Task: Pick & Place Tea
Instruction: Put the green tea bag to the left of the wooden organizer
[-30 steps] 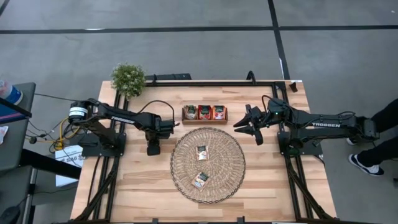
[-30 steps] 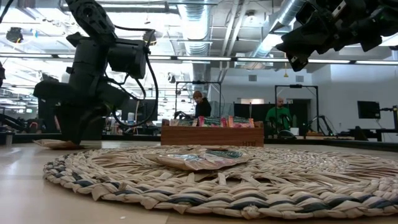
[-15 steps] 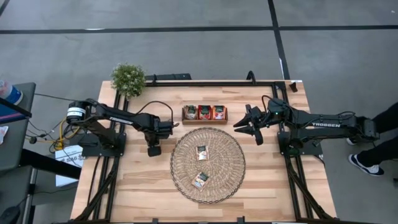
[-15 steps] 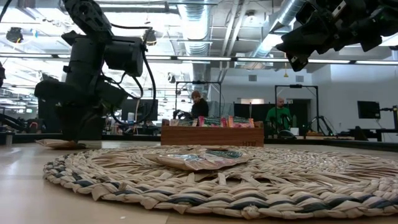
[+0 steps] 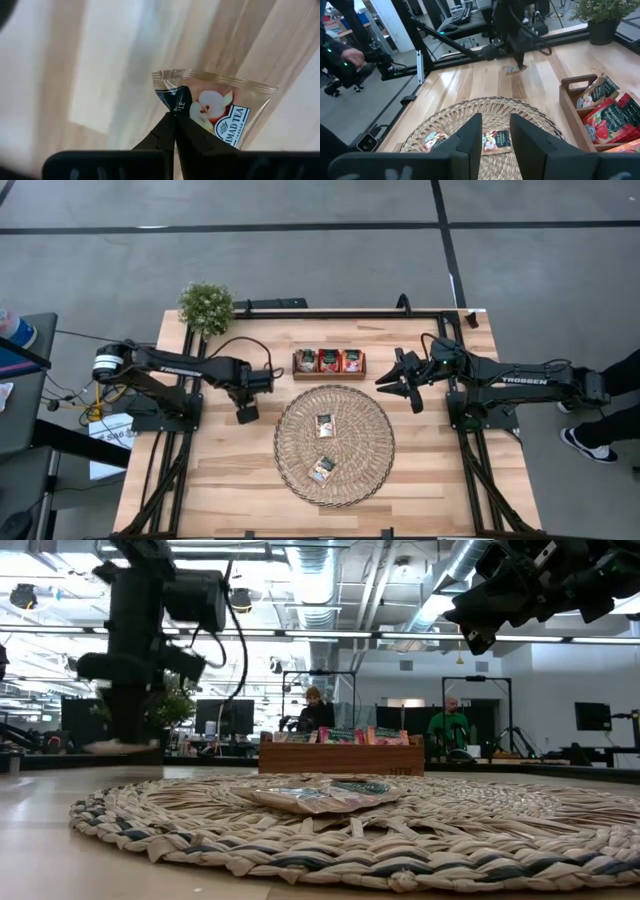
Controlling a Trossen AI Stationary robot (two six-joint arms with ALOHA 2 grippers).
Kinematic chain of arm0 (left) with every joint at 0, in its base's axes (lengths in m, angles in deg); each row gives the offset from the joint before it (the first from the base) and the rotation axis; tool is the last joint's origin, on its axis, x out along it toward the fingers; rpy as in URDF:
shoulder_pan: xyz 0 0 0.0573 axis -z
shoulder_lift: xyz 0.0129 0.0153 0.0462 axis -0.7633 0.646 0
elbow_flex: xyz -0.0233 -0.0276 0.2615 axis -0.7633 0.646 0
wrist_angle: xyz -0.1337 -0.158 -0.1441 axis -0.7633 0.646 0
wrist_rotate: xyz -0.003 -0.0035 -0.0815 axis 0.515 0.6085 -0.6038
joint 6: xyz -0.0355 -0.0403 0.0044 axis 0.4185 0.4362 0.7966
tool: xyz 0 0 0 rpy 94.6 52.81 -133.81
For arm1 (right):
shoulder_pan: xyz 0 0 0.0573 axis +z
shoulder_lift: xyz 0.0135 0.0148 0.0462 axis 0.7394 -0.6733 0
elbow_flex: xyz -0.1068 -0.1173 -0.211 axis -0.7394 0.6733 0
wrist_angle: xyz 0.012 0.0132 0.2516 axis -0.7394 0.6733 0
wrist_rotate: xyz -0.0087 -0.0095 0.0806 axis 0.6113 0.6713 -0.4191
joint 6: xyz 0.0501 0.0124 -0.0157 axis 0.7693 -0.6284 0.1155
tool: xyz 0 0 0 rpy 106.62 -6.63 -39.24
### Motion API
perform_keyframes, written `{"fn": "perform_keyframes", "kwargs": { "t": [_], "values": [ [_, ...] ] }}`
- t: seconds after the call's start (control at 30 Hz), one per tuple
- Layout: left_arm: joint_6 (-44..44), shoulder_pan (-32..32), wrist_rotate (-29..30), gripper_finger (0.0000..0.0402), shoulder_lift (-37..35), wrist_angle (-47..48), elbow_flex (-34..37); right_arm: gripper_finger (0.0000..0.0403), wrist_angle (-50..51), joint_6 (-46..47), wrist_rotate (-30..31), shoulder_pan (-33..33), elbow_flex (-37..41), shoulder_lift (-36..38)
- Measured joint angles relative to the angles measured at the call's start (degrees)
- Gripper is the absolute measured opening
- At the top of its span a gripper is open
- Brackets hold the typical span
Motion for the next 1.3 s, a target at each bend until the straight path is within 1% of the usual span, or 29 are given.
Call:
{"fn": "perform_keyframes", "kwargs": {
  "t": [0.17, 0.3, 0.4, 0.47, 0.6, 0.7, 0.77, 0.93, 1.1, 1.3],
  "values": [
    [-2.4, 0.1, 6.7, 0.0000, -0.5, 5.5, -7.7, 0.0092, 0.0, 0.0, 0.0, 0.0, 0.0, 0.0],
    [-5.5, 0.1, 13.9, 0.0000, -0.5, 5.8, -14.4, 0.0092, 0.0, 0.0, 0.0, 0.0, 0.0, 0.0],
    [-9.2, 0.1, 19.6, 0.0000, -0.1, 3.4, -18.6, 0.0092, 0.0, 0.0, 0.0, 0.0, 0.0, 0.0],
    [-12.3, 0.4, 22.2, 0.0000, 1.1, 0.2, -20.9, 0.0092, 0.0, 0.0, 0.0, 0.0, 0.0, 0.0],
    [-20.3, 1.7, 25.2, 0.0000, 5.1, -7.8, -24.2, 0.0092, 0.0, 0.0, 0.0, 0.0, 0.0, 0.0],
    [-25.4, 2.6, 27.5, 0.0000, 9.7, -12.1, -25.9, 0.0092, 0.0, 0.0, 0.0, 0.0, 0.0, 0.0],
    [-27.8, 2.7, 30.3, 0.0000, 12.7, -14.2, -26.7, 0.0092, 0.0, 0.0, 0.0, 0.0, 0.0, 0.0],
    [-30.3, 2.4, 36.6, 0.0000, 18.8, -17.1, -27.6, 0.0092, 0.0, 0.0, 0.0, 0.0, 0.0, 0.0],
    [-34.5, 2.5, 38.1, 0.0000, 23.4, -21.4, -27.7, 0.0092, 0.0, -0.4, 0.0, 0.0, 0.0, 0.0],
    [-34.8, 2.5, 42.3, 0.0000, 27.0, -24.9, -27.7, 0.0092, 0.4, -0.4, 0.0, 0.0, 0.0, 0.0]
  ]
}}
